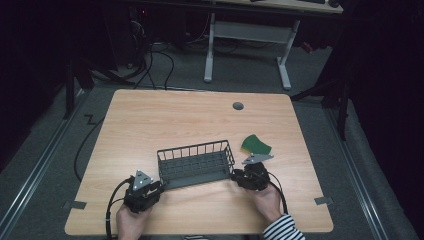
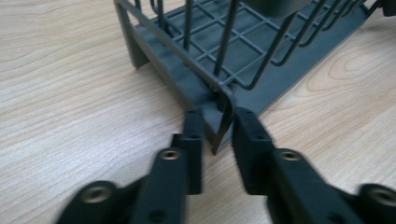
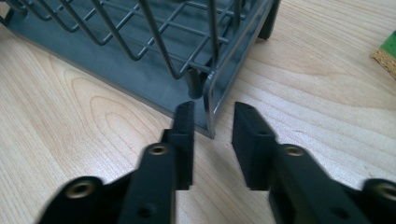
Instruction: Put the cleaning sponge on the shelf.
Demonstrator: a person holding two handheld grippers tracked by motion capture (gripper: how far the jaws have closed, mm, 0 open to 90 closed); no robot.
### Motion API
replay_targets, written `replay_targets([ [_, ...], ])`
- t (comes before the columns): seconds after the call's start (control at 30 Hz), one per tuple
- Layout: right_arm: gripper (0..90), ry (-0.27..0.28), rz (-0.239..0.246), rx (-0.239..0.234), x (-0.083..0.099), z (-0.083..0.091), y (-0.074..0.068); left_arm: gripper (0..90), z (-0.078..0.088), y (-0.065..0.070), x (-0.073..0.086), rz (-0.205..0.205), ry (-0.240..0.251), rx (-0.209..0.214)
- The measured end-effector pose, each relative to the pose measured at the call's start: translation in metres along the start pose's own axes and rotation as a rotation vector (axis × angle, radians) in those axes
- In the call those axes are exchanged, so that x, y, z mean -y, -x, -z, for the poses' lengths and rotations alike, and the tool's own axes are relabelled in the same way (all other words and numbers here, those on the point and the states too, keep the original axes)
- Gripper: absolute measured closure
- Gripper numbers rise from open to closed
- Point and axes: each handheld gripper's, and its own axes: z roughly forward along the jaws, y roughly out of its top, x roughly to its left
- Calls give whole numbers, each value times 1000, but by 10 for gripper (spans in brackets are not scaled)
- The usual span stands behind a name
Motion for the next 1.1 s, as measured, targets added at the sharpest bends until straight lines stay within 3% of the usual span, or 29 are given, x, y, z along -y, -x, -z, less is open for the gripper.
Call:
replay_targets([
  [0.2, 517, 32, -19, 20, 7, 8, 5, 469, 5, -7, 5, 21, 3, 8],
  [0.47, 459, 93, -21, 83, 16, 25, 14, 409, 9, -18, 12, 41, -5, -2],
  [0.6, 423, 138, -38, 124, 17, 34, 25, 401, 10, -29, 15, 53, -6, -35],
  [0.77, 382, 188, -87, 179, 18, 41, 42, 381, 2, -53, 9, 102, -27, -83],
  [0.87, 342, 175, -117, 215, 14, 43, 53, 378, -1, -60, 5, 101, -34, -104],
  [0.9, 332, 175, -125, 228, 12, 44, 57, 378, -5, -67, 1, 96, -40, -131],
  [1.1, 294, 183, -132, 272, -1, 44, 75, 374, -11, -81, -6, 124, -29, -183],
])
